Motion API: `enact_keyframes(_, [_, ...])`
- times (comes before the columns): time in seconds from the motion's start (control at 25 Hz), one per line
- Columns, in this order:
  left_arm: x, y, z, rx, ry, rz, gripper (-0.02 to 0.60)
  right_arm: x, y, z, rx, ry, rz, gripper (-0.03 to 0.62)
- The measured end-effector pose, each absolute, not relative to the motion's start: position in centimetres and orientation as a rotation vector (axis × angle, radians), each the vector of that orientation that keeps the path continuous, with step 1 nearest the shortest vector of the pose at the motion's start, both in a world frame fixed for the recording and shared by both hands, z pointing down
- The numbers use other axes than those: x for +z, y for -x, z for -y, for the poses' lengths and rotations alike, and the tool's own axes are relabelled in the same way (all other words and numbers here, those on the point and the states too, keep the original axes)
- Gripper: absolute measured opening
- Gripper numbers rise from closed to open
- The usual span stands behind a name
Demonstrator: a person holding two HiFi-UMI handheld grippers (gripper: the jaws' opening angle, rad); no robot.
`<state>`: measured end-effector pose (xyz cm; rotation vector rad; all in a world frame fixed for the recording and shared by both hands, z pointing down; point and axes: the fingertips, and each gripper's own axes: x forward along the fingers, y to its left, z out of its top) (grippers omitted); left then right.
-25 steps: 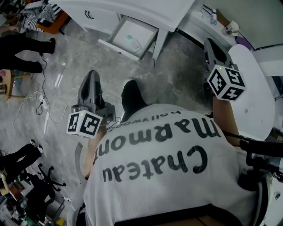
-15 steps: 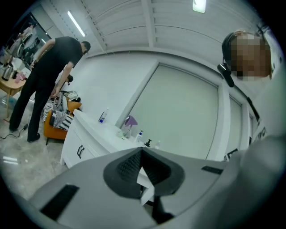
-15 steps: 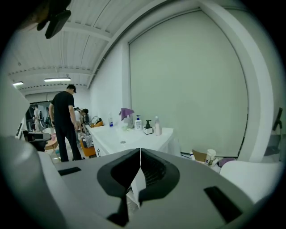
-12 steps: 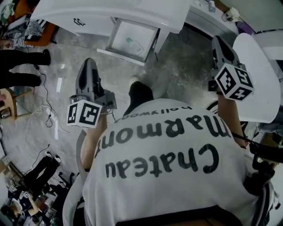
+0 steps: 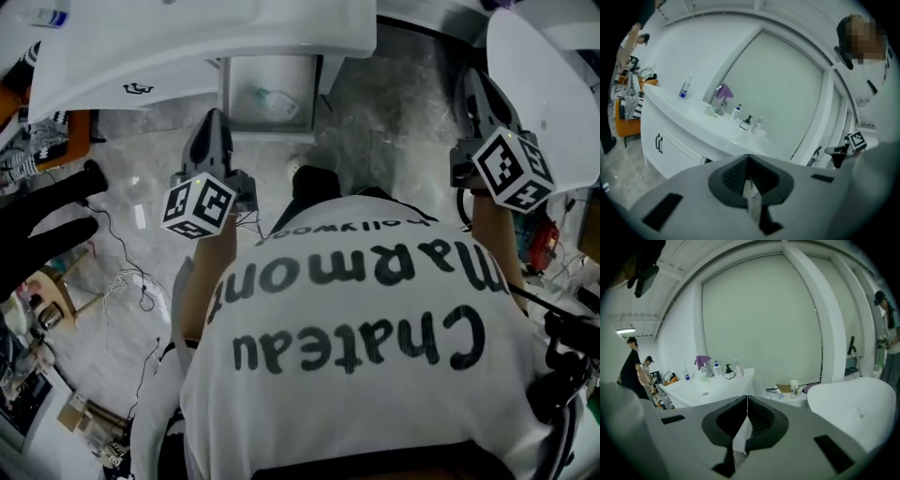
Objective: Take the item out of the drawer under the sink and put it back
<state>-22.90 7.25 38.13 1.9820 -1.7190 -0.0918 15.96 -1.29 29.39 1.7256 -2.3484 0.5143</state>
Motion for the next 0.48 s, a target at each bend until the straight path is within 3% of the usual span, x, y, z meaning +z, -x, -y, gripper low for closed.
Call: enact_keyframes(0.48, [50.5, 24.2, 1.7, 0.088, -1.775, 1.536, 0.009, 33.4, -22.2, -6.2, 0.702, -2.108, 1.917, 0.012])
